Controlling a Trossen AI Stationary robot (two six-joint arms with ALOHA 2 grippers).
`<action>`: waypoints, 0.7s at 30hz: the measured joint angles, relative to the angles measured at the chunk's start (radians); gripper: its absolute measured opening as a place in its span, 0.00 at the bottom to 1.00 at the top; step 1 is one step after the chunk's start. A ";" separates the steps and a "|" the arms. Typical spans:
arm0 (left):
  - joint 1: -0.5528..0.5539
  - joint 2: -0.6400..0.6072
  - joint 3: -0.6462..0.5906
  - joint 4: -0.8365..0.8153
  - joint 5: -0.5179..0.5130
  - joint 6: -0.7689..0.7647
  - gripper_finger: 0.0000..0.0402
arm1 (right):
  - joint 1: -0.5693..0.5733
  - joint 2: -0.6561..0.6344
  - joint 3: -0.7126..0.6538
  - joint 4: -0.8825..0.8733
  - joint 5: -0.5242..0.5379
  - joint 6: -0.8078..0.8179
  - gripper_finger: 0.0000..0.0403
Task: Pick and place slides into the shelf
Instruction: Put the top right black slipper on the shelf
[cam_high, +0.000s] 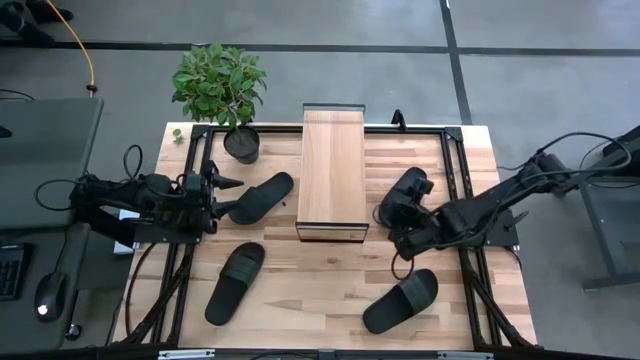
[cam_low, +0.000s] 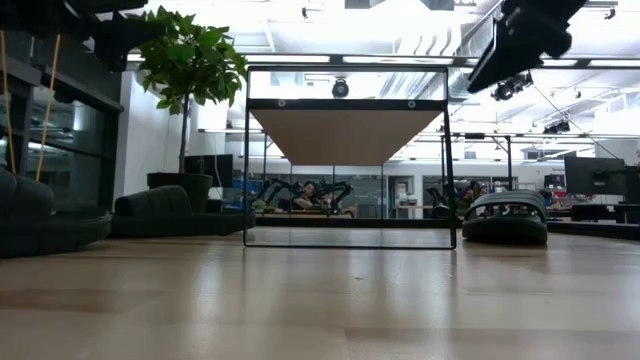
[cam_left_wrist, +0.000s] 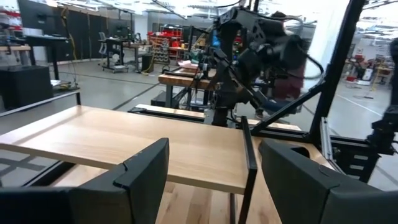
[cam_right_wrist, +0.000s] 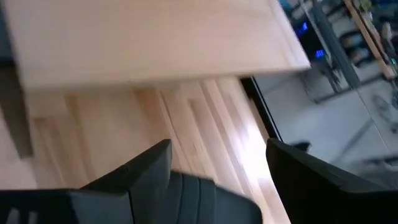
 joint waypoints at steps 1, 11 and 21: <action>0.000 0.000 0.000 0.000 -0.001 0.000 0.59 | 0.000 0.017 0.010 -0.035 -0.007 0.033 0.63; 0.000 0.000 0.000 -0.001 -0.002 0.000 0.59 | 0.004 0.122 0.068 -0.191 -0.152 0.230 0.63; 0.000 0.000 0.000 -0.001 -0.002 0.000 0.59 | 0.027 0.137 0.065 -0.187 -0.247 0.308 0.63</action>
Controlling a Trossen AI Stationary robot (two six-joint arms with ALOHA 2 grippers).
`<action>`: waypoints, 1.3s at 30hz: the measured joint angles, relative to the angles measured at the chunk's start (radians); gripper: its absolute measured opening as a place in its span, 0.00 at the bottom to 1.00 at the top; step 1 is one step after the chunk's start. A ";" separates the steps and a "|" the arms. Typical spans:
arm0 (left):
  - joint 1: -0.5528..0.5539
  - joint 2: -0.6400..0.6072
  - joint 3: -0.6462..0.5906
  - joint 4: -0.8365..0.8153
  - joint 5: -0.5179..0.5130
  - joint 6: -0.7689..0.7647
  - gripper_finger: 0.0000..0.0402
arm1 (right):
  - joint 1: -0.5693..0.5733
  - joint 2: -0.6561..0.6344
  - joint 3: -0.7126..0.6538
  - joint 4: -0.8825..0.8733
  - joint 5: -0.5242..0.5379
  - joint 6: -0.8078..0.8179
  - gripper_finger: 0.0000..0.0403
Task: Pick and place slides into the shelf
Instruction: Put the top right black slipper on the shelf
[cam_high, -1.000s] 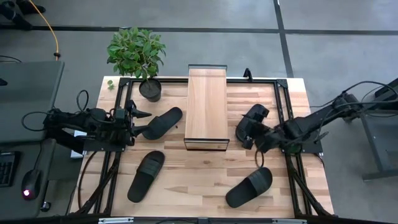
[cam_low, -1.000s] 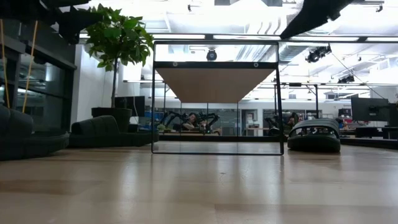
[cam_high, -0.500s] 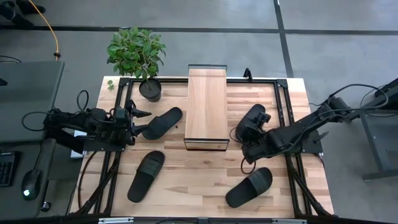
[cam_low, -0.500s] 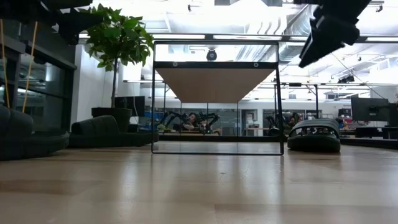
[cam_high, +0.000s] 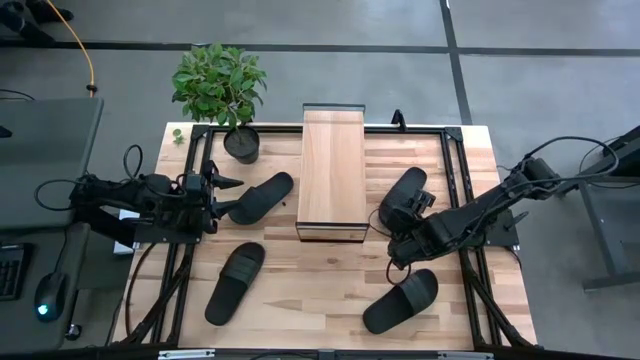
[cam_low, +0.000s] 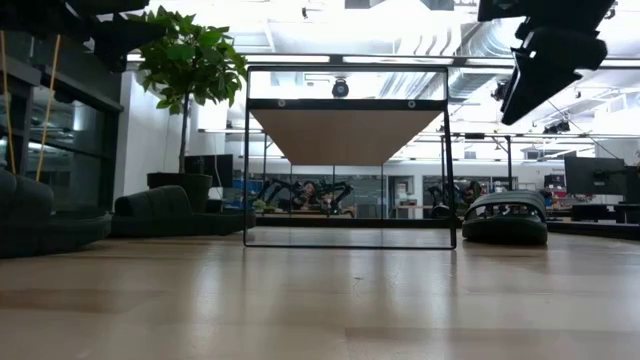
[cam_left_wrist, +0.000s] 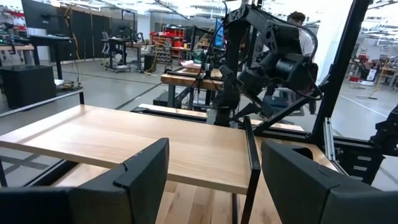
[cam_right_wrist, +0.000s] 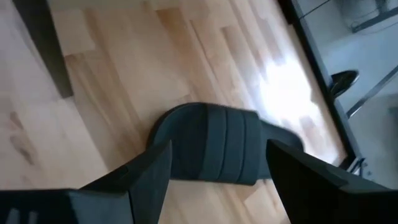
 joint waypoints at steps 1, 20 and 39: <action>0.000 0.000 0.000 0.000 0.000 0.000 0.59 | 0.000 0.000 0.000 0.000 -0.017 0.008 0.63; 0.000 0.000 0.000 0.000 0.000 0.000 0.59 | -0.002 0.192 -0.001 -0.022 0.022 -0.062 0.63; 0.000 0.000 0.000 0.000 -0.001 0.008 0.59 | -0.002 0.234 -0.151 0.106 0.035 -0.033 0.63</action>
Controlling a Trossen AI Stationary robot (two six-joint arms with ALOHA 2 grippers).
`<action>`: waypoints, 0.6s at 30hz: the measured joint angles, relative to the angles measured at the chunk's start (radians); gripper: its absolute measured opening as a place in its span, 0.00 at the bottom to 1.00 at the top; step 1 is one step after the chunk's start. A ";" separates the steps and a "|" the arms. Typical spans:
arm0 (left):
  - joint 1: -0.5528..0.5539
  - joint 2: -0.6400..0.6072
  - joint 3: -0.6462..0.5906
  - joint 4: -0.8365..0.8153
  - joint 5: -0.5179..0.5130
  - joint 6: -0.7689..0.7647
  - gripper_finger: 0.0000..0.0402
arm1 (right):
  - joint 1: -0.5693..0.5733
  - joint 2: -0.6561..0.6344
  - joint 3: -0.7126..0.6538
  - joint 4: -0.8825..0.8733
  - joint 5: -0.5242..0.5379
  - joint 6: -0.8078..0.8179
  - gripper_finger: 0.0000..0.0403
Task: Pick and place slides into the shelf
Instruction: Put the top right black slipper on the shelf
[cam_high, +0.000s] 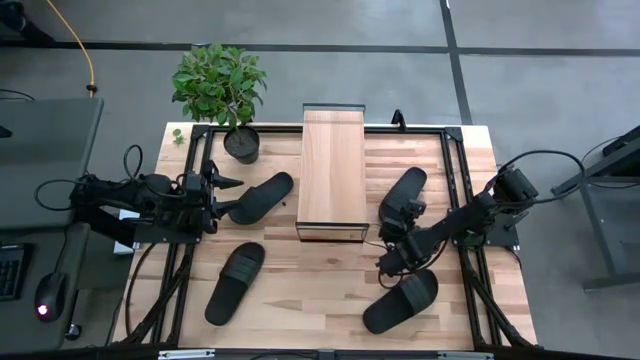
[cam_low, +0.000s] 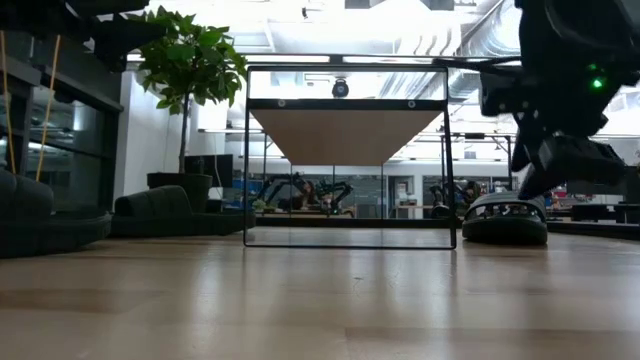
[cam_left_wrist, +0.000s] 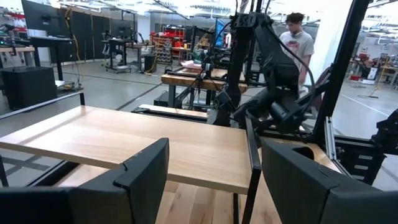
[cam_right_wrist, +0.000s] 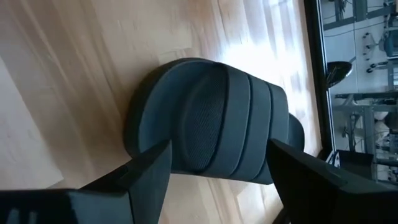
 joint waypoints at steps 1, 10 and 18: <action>0.000 0.000 0.000 0.000 -0.001 0.000 0.59 | 0.000 0.000 -0.006 0.004 0.001 0.002 0.63; 0.000 0.000 0.000 0.000 -0.020 0.000 0.59 | -0.001 0.000 -0.045 0.047 0.072 -0.002 0.63; 0.000 0.000 0.000 0.000 -0.020 0.000 0.59 | -0.003 0.000 -0.101 0.106 0.115 -0.004 0.63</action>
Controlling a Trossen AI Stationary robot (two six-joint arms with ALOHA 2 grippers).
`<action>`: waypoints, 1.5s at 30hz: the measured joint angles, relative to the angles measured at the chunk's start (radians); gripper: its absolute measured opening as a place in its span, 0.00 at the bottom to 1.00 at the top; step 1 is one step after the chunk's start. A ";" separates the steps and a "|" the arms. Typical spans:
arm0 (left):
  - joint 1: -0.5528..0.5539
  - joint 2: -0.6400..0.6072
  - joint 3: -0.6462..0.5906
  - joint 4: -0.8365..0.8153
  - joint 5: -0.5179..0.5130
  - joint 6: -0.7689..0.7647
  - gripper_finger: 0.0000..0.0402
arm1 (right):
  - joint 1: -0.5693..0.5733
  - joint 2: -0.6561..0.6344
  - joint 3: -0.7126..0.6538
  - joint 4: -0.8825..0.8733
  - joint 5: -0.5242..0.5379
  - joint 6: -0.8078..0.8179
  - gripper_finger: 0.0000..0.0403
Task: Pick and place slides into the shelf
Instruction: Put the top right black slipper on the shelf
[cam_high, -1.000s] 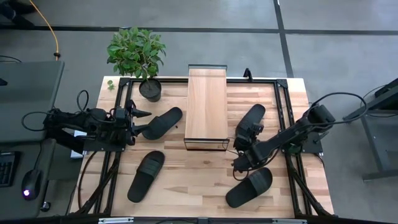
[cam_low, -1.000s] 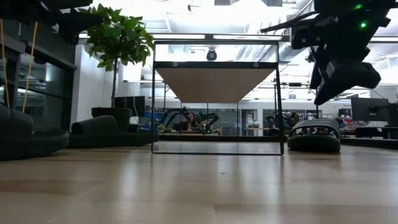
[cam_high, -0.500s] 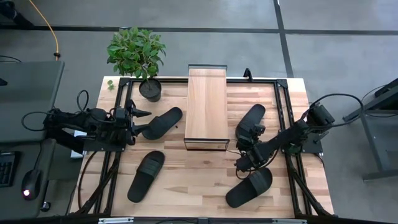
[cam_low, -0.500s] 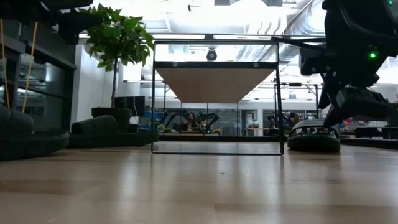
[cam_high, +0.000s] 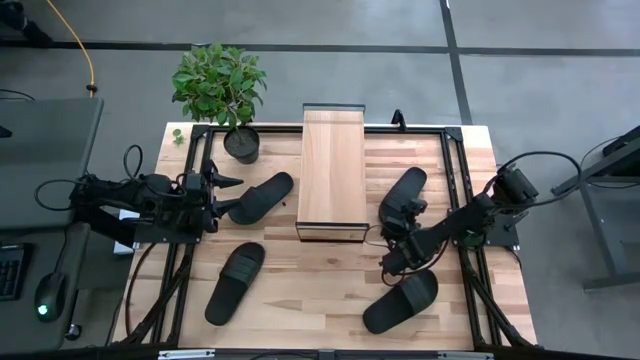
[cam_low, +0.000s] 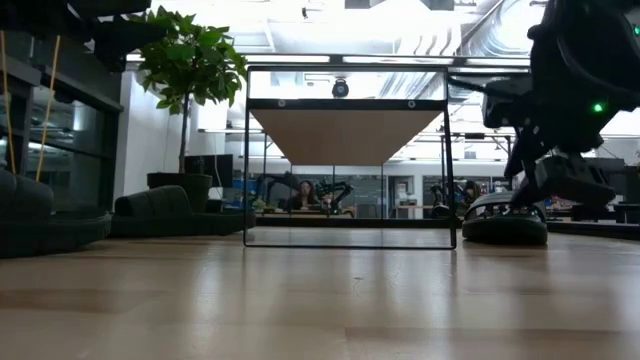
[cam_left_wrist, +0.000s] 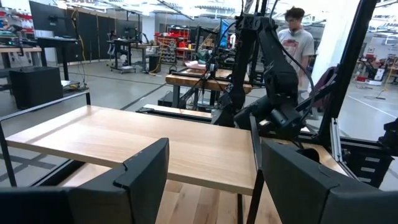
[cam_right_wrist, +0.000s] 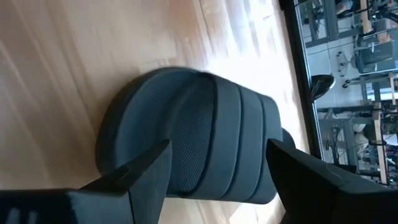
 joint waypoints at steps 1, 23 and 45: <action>0.000 0.000 0.000 0.000 0.000 0.000 0.59 | -0.002 0.000 -0.012 0.009 -0.001 -0.002 0.63; 0.000 0.000 0.000 0.000 -0.005 0.000 0.59 | -0.131 0.000 -0.112 0.133 0.030 0.028 0.63; 0.000 0.000 0.000 0.000 -0.007 0.000 0.59 | -0.208 0.000 -0.112 0.151 0.072 0.052 0.50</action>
